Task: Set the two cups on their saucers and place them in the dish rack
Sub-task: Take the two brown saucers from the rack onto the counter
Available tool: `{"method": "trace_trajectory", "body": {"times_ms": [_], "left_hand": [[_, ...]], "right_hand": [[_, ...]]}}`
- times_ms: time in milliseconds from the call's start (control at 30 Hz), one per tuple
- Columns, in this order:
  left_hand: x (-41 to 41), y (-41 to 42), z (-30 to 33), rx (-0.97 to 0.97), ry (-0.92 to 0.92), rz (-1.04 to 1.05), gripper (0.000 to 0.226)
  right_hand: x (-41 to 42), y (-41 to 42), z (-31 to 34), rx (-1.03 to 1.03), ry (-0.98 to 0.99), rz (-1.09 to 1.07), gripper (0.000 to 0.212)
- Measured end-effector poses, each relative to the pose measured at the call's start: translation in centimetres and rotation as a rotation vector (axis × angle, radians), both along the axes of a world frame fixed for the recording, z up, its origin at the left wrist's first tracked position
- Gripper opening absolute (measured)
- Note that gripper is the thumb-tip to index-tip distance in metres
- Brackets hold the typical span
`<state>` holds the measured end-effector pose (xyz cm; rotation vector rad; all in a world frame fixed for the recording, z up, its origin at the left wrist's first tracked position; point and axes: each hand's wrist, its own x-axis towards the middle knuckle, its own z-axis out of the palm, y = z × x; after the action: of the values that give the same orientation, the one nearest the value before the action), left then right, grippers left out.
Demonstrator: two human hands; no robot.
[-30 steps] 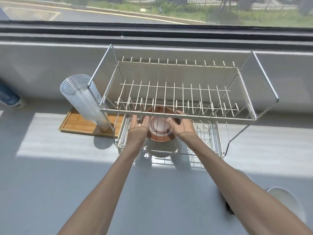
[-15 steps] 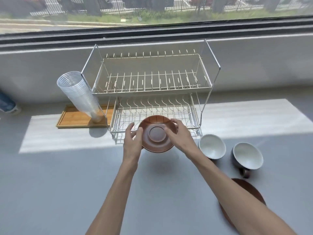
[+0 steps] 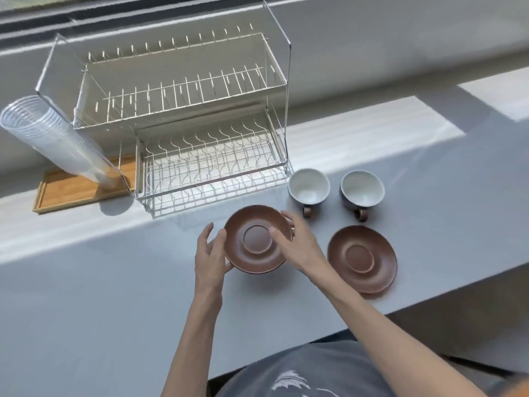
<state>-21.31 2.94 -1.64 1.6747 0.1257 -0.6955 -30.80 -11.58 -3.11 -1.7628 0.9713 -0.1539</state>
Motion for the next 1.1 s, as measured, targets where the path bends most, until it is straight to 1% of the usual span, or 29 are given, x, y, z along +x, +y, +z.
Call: {"method": "trace_trajectory", "body": {"times_ms": [133,200,433,1100], "left_hand": [[-1.8,-0.6,-0.9,0.020,0.034,-0.051,0.047],[-2.4,-1.0,-1.2,0.021,0.046,-0.068,0.047],[-3.9,-2.0,-2.0,0.051,0.093,-0.096,0.046],[-4.2,-3.5,-2.7,0.112,0.055,-0.149,0.045]], "right_hand": [[-2.3,-0.2,-1.3,0.021,0.027,-0.048,0.067],[-3.2,-0.3,-1.8,0.034,0.044,-0.065,0.067],[-5.2,-0.7,-2.2,0.050,0.072,-0.062,0.060],[-6.0,-1.7,-2.8,0.068,0.093,-0.016,0.049]]}}
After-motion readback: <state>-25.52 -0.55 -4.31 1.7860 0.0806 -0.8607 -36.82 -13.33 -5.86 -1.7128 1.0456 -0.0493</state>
